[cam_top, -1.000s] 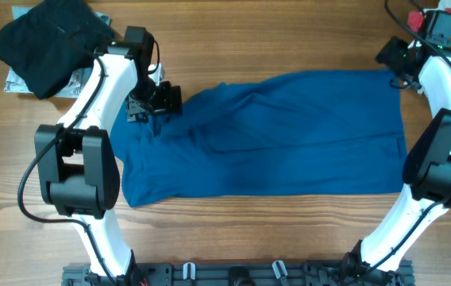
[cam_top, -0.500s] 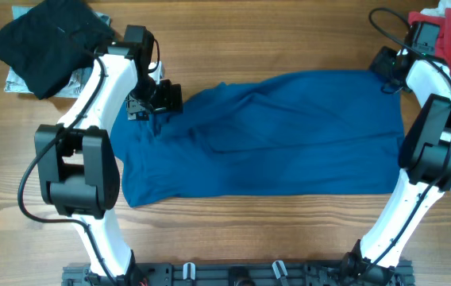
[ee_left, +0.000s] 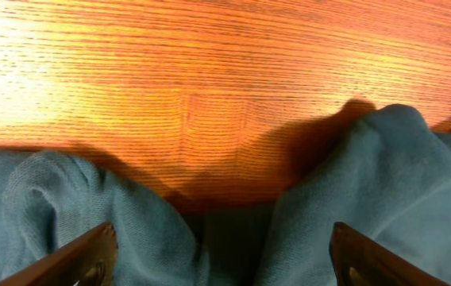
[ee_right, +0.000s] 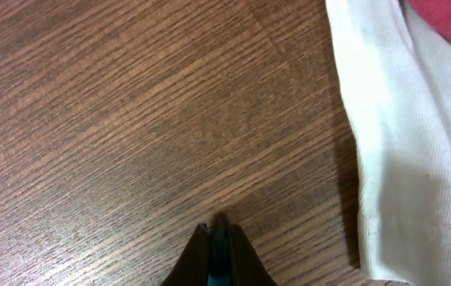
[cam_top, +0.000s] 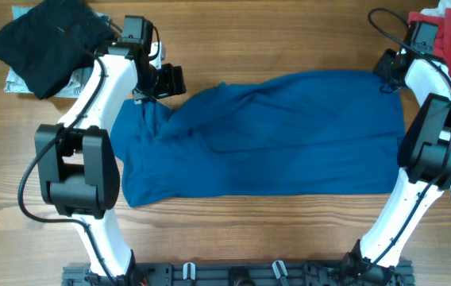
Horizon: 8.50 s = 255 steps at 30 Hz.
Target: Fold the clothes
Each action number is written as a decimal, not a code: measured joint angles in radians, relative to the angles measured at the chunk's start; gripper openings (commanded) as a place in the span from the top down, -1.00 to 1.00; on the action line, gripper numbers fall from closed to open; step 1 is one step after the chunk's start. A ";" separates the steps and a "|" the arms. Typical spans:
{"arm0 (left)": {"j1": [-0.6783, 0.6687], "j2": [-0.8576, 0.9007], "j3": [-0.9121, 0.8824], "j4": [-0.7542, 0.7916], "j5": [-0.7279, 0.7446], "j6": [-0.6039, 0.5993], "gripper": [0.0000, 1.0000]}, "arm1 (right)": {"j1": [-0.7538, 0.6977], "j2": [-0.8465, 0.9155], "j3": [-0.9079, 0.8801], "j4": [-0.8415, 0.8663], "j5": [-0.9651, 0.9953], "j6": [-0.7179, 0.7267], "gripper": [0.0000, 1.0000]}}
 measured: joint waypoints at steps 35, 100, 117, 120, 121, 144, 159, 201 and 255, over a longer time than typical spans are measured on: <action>0.000 -0.108 -0.002 -0.302 0.024 -0.055 0.92 | 0.000 -0.230 0.007 -0.438 0.018 0.260 0.91; 0.195 -0.037 -0.033 -0.638 -0.117 -0.030 0.82 | -0.216 -0.371 0.006 -0.945 -0.026 0.385 0.92; 0.196 -0.134 -0.117 -0.449 -0.090 -0.034 -0.49 | -0.216 -0.372 -0.088 -0.948 -0.032 0.338 -0.98; 0.171 -0.200 -0.117 -0.435 0.043 0.049 -0.61 | -0.216 -0.372 -0.088 -0.930 -0.050 0.309 -0.99; 0.145 -0.200 -0.122 -0.405 0.055 0.063 -0.67 | -0.216 -0.372 -0.088 -0.928 -0.056 0.304 -0.98; -0.030 -0.050 -0.142 -0.179 0.036 0.165 0.02 | -0.216 -0.372 -0.088 -0.919 -0.117 0.239 -0.97; -0.030 -0.035 -0.144 -0.451 -0.051 0.008 0.92 | -0.216 -0.379 -0.089 -0.954 -0.143 0.232 -0.78; -0.388 -0.166 -0.143 -0.096 0.054 -0.176 0.92 | 0.352 -0.623 -0.603 -0.544 -0.376 0.170 0.91; -0.677 -0.457 -0.270 -0.191 -0.225 -0.332 0.92 | 0.395 -0.909 -0.642 -0.656 -0.314 0.344 0.91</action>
